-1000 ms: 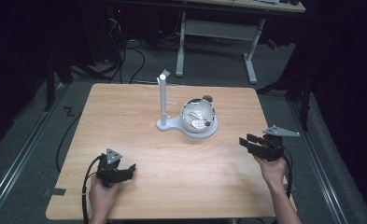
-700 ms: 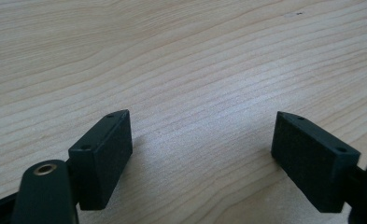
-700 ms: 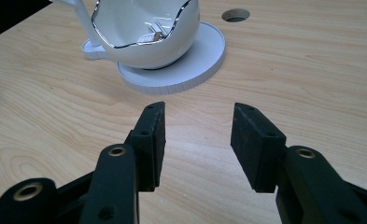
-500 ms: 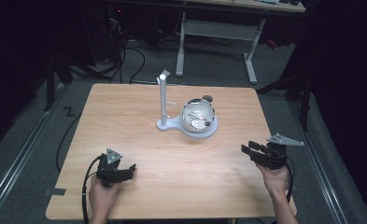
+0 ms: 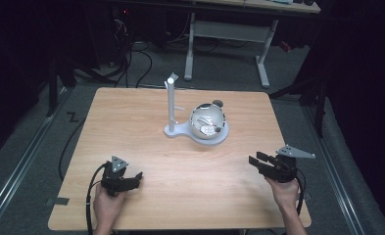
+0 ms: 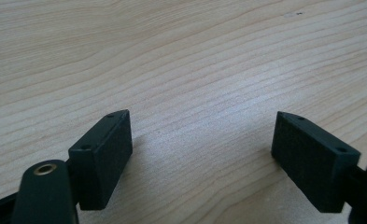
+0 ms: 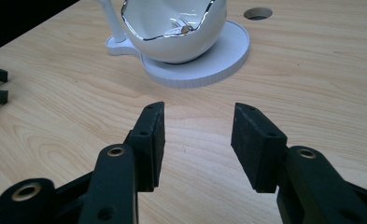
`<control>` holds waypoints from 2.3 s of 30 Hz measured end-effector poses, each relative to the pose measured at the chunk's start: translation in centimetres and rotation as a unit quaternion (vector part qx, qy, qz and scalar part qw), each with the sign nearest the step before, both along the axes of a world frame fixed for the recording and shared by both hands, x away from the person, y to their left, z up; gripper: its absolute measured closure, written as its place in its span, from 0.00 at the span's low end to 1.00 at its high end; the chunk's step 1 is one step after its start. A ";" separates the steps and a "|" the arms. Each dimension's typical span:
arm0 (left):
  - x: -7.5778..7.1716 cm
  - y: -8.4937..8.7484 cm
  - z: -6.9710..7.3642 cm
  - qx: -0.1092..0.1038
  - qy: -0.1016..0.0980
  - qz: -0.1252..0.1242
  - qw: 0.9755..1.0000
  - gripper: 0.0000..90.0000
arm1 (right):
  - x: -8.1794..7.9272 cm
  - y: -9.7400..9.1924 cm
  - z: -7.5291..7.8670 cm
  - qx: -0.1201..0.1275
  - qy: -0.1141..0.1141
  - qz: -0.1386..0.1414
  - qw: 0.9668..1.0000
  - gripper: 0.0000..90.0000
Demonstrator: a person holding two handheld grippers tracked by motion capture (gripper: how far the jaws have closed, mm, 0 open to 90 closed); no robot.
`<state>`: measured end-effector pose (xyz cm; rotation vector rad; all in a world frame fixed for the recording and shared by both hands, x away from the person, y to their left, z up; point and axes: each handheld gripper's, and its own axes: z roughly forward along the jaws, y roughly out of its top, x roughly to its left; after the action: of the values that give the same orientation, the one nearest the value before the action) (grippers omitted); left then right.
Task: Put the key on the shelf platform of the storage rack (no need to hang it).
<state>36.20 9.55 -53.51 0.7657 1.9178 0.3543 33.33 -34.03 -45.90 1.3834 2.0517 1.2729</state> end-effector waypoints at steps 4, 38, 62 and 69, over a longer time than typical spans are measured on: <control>0.0 0.0 0.0 0.000 0.000 0.000 1.000 0.23 | -0.2 0.3 -0.2 0.001 -0.003 0.002 1.000 0.61; 0.0 0.0 0.0 0.001 -0.001 -0.002 1.000 0.23 | -1.1 3.3 -2.4 0.018 0.004 0.031 0.999 0.61; 0.0 0.0 0.0 0.001 -0.001 -0.001 1.000 0.23 | -0.9 5.3 -4.5 -0.012 0.019 0.041 0.999 0.62; 0.0 0.0 0.0 0.001 -0.001 -0.001 1.000 0.23 | -0.5 6.0 -5.3 -0.031 0.026 0.046 0.998 0.61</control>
<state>36.19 9.56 -53.52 0.7677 1.9155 0.3549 32.88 -28.03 -51.18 1.3209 2.1934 1.2107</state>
